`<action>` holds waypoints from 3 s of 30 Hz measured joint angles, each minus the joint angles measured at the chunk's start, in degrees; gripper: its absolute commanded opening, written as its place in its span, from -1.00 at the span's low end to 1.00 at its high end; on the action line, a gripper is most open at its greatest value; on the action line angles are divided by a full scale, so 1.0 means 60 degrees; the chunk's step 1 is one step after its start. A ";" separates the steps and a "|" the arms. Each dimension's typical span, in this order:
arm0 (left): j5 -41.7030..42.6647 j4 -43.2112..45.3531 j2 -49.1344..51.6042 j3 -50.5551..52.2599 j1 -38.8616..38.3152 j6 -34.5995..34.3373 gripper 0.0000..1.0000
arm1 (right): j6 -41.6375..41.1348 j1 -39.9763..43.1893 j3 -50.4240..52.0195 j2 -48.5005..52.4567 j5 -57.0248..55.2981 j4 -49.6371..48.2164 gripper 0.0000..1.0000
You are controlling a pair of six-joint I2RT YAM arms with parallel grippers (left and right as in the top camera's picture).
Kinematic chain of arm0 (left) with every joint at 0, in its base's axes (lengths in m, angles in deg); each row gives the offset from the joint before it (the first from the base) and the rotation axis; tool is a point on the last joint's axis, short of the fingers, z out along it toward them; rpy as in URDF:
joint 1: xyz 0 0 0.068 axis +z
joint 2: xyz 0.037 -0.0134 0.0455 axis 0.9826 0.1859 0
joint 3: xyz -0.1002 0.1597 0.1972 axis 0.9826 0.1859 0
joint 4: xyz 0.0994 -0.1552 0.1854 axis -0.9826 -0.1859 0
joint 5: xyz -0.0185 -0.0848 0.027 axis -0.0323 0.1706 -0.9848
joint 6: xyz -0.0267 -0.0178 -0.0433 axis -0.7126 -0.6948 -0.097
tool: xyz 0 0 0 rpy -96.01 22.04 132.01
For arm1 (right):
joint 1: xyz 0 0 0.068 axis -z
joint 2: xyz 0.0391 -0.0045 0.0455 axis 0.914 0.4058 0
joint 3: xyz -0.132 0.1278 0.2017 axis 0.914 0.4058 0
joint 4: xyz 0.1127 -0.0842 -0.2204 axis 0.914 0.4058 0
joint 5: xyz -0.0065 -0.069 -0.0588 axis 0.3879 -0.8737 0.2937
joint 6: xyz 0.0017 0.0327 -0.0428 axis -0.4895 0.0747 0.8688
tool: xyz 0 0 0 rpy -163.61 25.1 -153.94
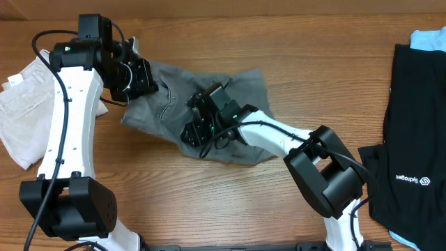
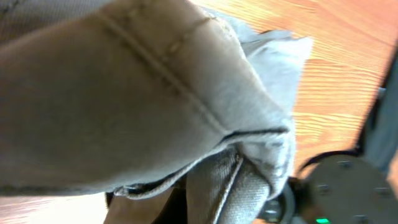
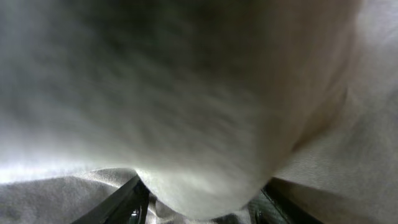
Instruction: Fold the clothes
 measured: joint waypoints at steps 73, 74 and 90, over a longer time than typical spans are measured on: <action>-0.1807 -0.0229 0.0000 -0.0033 0.0455 0.0433 -0.86 | 0.0025 0.3027 0.0018 -0.1636 -0.0189 0.1847 -0.38; -0.1810 -0.0229 0.0000 -0.0033 0.0455 0.0433 -0.85 | 0.0033 0.3264 -0.0044 -0.1683 -0.0273 0.2222 -0.38; -0.0783 0.1413 0.0000 -0.0036 -0.0750 -0.0448 -0.74 | 0.0648 0.3985 0.0164 -0.0521 -0.1140 0.3891 -0.50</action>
